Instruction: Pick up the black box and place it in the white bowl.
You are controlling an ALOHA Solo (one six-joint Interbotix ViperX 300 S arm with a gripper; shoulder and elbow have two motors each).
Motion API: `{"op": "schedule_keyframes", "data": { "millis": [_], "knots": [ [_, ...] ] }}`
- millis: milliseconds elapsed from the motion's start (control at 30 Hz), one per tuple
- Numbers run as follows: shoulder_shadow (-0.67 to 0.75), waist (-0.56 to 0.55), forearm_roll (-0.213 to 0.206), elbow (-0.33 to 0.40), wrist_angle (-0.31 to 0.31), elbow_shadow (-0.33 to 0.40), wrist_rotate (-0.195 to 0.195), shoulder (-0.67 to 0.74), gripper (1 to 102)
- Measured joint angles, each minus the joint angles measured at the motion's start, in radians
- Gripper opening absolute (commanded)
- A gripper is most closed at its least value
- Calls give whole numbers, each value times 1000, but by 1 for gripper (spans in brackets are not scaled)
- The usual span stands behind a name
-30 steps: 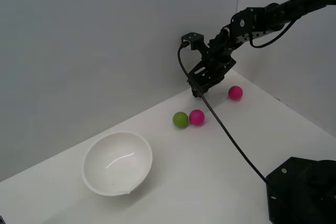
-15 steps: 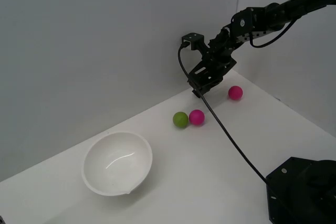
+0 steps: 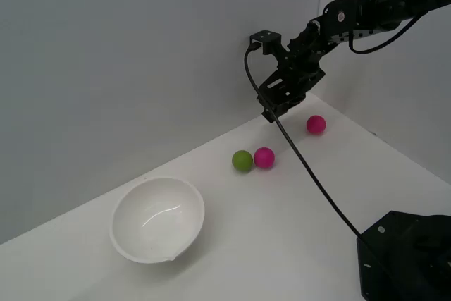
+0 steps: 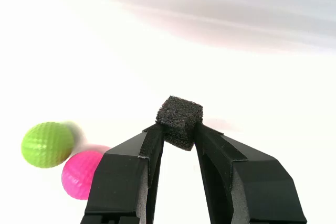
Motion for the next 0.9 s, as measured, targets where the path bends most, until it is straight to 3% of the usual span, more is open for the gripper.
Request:
{"op": "schedule_keyframes", "data": {
  "millis": [900],
  "knots": [
    [275, -6, 0, -2, 138, 0, -2, 279, 24]
  ]
}}
